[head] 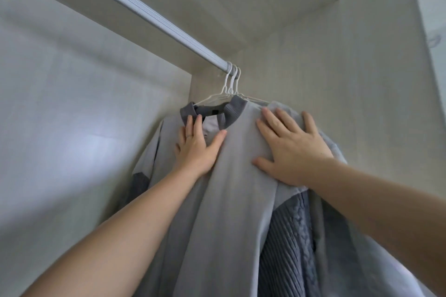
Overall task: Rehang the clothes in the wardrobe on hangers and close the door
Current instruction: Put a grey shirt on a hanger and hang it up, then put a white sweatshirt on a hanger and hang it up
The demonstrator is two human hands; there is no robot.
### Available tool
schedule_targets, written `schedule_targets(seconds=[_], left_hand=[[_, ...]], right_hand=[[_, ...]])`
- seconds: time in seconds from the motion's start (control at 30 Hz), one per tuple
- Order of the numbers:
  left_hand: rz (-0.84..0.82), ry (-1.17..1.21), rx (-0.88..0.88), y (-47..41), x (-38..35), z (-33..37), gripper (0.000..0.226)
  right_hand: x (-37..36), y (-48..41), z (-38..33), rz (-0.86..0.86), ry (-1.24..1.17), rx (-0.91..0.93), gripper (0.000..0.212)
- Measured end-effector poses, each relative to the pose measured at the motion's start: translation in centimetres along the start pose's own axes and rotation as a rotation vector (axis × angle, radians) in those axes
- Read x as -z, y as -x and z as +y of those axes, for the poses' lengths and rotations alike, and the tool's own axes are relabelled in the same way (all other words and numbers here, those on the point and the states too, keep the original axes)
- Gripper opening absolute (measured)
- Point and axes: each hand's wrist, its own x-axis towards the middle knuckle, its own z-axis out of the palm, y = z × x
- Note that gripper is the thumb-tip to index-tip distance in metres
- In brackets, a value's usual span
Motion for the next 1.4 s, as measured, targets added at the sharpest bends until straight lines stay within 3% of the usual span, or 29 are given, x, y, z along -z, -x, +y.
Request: schedule_targets(seconds=[0.23,0.4,0.67,1.0,1.4], left_hand=[[-0.044,-0.011,-0.289,10.8,-1.2,6.5,0.089],[-0.134,0.109,-0.371,20.5,-2.6,10.6,0.078],[-0.321,0.009,-0.5,35.9,-6.4,15.5,0.075],[-0.671,0.006,-0.684,57.3,-13.9,23.3,0.077],[-1.197,0.31,-0.808,78.5,-27.0,39.7,0.079]], right_hand=[[1.2,10.7,2.1,-0.094,-0.029,-0.007,0.082],[2.0,20.1,5.3,-0.137,0.035,-0.006,0.078],[1.9,38.1,9.9,-0.205,0.023,-0.024,0.069],[5.2,63.0,16.1,-0.51,0.03,-0.381,0.073],[9.5,88.3,24.2,-0.88,0.153,-0.91,0.072]])
